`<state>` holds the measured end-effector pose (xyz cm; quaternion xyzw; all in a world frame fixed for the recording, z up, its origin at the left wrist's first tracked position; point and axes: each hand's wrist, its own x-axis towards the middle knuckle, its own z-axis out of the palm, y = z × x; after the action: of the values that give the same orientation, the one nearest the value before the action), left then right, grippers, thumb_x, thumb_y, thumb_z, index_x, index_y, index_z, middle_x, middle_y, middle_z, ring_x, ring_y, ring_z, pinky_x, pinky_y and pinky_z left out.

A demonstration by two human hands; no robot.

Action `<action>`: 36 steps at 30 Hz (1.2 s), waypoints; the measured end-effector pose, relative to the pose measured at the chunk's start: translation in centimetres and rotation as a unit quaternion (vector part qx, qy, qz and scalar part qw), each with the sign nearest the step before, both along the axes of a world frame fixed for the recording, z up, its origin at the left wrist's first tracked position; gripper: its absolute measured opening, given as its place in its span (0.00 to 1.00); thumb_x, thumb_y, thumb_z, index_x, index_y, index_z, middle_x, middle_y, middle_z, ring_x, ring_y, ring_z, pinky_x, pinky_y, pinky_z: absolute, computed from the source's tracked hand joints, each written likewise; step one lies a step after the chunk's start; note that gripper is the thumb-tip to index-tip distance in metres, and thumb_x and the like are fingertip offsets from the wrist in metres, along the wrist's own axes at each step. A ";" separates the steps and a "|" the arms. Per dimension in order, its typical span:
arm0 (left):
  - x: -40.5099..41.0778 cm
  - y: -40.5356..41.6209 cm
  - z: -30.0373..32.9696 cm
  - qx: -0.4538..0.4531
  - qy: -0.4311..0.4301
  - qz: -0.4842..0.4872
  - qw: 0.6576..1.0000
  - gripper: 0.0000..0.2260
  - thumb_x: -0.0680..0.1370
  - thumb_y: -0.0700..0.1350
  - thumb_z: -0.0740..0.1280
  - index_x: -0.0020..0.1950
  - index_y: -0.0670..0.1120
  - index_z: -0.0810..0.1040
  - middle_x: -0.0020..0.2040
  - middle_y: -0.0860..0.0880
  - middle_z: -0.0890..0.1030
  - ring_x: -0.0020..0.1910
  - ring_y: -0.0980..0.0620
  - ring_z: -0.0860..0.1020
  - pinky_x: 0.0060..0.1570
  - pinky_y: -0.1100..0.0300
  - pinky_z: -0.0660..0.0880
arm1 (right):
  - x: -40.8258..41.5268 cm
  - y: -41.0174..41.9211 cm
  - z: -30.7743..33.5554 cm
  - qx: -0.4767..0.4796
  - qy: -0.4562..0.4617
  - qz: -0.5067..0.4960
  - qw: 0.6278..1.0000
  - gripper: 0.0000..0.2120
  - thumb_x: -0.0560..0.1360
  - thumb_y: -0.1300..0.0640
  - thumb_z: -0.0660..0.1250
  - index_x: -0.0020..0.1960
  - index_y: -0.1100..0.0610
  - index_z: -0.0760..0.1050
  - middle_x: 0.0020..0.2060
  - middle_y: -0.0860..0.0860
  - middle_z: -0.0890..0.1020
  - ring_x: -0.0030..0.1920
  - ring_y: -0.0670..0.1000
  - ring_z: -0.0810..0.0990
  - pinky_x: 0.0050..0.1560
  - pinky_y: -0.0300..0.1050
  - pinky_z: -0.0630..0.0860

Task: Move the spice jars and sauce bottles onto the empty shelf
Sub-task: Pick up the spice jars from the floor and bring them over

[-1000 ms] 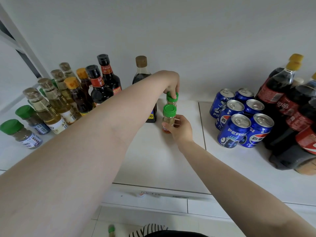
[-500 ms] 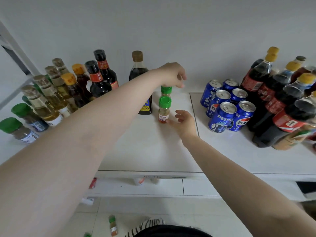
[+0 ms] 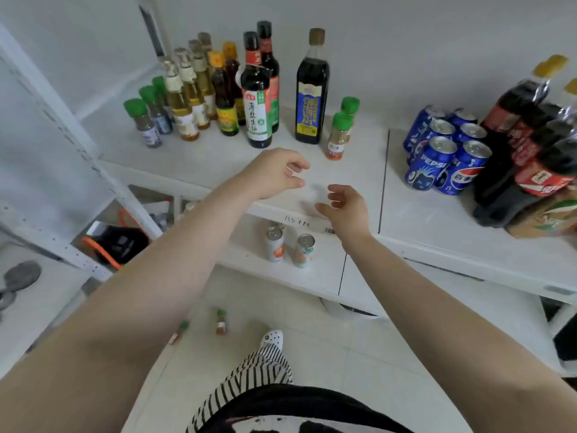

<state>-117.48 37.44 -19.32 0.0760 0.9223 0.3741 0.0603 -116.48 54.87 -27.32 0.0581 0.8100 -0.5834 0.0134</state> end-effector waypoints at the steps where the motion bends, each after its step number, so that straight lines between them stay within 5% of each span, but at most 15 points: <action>1: 2.2 -0.8 -0.9 0.001 -0.010 0.022 1.000 0.17 0.73 0.42 0.72 0.62 0.46 0.78 0.58 0.47 0.80 0.54 0.50 0.79 0.56 0.61 0.75 | 1.4 -0.4 -0.4 0.003 -0.004 0.017 1.000 0.21 0.69 0.58 0.74 0.61 0.53 0.74 0.51 0.49 0.78 0.49 0.48 0.77 0.46 0.37 0.76; 4: 8.7 -3.4 -4.0 -0.004 -0.047 0.085 0.995 0.17 0.74 0.41 0.71 0.63 0.44 0.77 0.57 0.47 0.80 0.55 0.51 0.79 0.46 0.72 0.73 | 5.3 -1.9 -2.0 0.006 -0.022 0.065 0.998 0.21 0.69 0.61 0.74 0.60 0.55 0.74 0.49 0.50 0.77 0.46 0.48 0.77 0.44 0.36 0.75; 8: 16.7 -7.5 -8.6 -0.006 -0.119 0.160 0.980 0.21 0.74 0.42 0.72 0.65 0.43 0.75 0.60 0.43 0.79 0.57 0.47 0.78 0.60 0.55 0.73 | 9.6 -4.7 -4.7 0.033 -0.052 0.119 0.991 0.22 0.67 0.61 0.75 0.59 0.55 0.75 0.49 0.51 0.79 0.45 0.48 0.77 0.54 0.47 0.77; 12: 23.8 -11.4 -12.4 -0.023 -0.182 0.219 0.958 0.23 0.75 0.44 0.70 0.69 0.47 0.71 0.63 0.47 0.76 0.58 0.50 0.76 0.55 0.62 0.70 | 13.4 -7.4 -7.5 0.082 -0.075 0.197 0.974 0.23 0.68 0.59 0.75 0.62 0.55 0.74 0.54 0.53 0.78 0.50 0.49 0.75 0.42 0.40 0.73; 15: 28.3 -14.4 -15.2 -0.033 -0.219 0.260 0.940 0.24 0.74 0.45 0.71 0.69 0.50 0.71 0.64 0.48 0.75 0.58 0.49 0.76 0.51 0.60 0.72 | 16.0 -10.0 -9.6 0.140 -0.098 0.260 0.950 0.25 0.68 0.57 0.75 0.64 0.53 0.73 0.58 0.52 0.77 0.55 0.51 0.76 0.52 0.45 0.75; 19: 33.9 -18.5 -18.5 -0.110 -0.255 0.246 0.929 0.26 0.74 0.46 0.70 0.71 0.47 0.68 0.66 0.45 0.73 0.66 0.45 0.71 0.64 0.57 0.64 | 19.4 -14.6 -12.3 0.218 -0.116 0.328 0.912 0.27 0.68 0.54 0.75 0.65 0.52 0.72 0.60 0.53 0.76 0.59 0.54 0.76 0.58 0.50 0.74; 22: 37.9 -22.1 -20.8 -0.116 -0.292 0.235 0.920 0.31 0.74 0.43 0.69 0.75 0.46 0.62 0.73 0.43 0.65 0.72 0.43 0.64 0.69 0.57 0.61 | 22.0 -18.6 -14.2 0.253 -0.130 0.355 0.891 0.28 0.68 0.52 0.75 0.66 0.52 0.71 0.60 0.53 0.75 0.58 0.54 0.77 0.54 0.48 0.75; 28: 43.6 -31.1 -25.5 -0.145 -0.346 0.197 0.906 0.29 0.75 0.44 0.67 0.74 0.45 0.61 0.71 0.42 0.66 0.70 0.44 0.66 0.65 0.57 0.65 | 26.1 -25.9 -17.7 0.370 -0.145 0.395 0.828 0.29 0.70 0.50 0.73 0.69 0.50 0.68 0.64 0.53 0.74 0.63 0.55 0.73 0.58 0.50 0.73; 36: 41.7 -38.1 -29.9 -0.202 -0.351 0.144 0.903 0.28 0.75 0.42 0.66 0.73 0.47 0.62 0.66 0.42 0.71 0.64 0.43 0.72 0.57 0.55 0.70 | 26.8 -32.3 -22.3 0.387 -0.208 0.379 0.815 0.30 0.70 0.49 0.72 0.70 0.49 0.67 0.65 0.53 0.73 0.64 0.55 0.73 0.59 0.53 0.74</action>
<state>-75.75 -0.68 -49.22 -0.2073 0.8982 0.1871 0.3394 -89.70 22.57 -49.57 -0.1332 0.9049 -0.1446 0.3774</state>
